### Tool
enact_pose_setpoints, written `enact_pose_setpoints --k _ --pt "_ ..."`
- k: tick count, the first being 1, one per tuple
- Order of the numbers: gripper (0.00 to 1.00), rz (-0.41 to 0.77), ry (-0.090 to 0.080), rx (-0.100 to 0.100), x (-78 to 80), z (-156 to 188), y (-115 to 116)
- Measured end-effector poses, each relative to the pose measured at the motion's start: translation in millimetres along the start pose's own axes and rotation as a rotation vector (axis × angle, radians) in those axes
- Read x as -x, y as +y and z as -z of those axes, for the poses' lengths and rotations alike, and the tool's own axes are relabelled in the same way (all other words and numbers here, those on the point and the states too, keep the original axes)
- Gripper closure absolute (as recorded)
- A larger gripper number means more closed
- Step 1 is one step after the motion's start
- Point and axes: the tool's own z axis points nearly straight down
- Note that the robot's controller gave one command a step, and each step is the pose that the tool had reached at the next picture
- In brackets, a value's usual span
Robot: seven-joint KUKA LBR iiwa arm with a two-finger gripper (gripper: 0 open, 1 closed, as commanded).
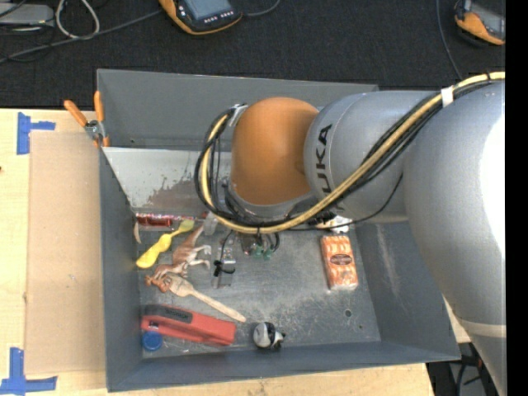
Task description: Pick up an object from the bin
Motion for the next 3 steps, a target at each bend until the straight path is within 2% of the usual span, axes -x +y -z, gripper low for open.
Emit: enact_pose_setpoints --k 1,2,3 --pt "0.00 -0.004 -0.007 0.001 2.0 4.3 -0.6" --pt "0.00 -0.048 -0.013 0.000 -4.1 -11.3 11.4" --pt "0.00 0.061 -0.004 -0.002 -19.4 -12.2 22.0"
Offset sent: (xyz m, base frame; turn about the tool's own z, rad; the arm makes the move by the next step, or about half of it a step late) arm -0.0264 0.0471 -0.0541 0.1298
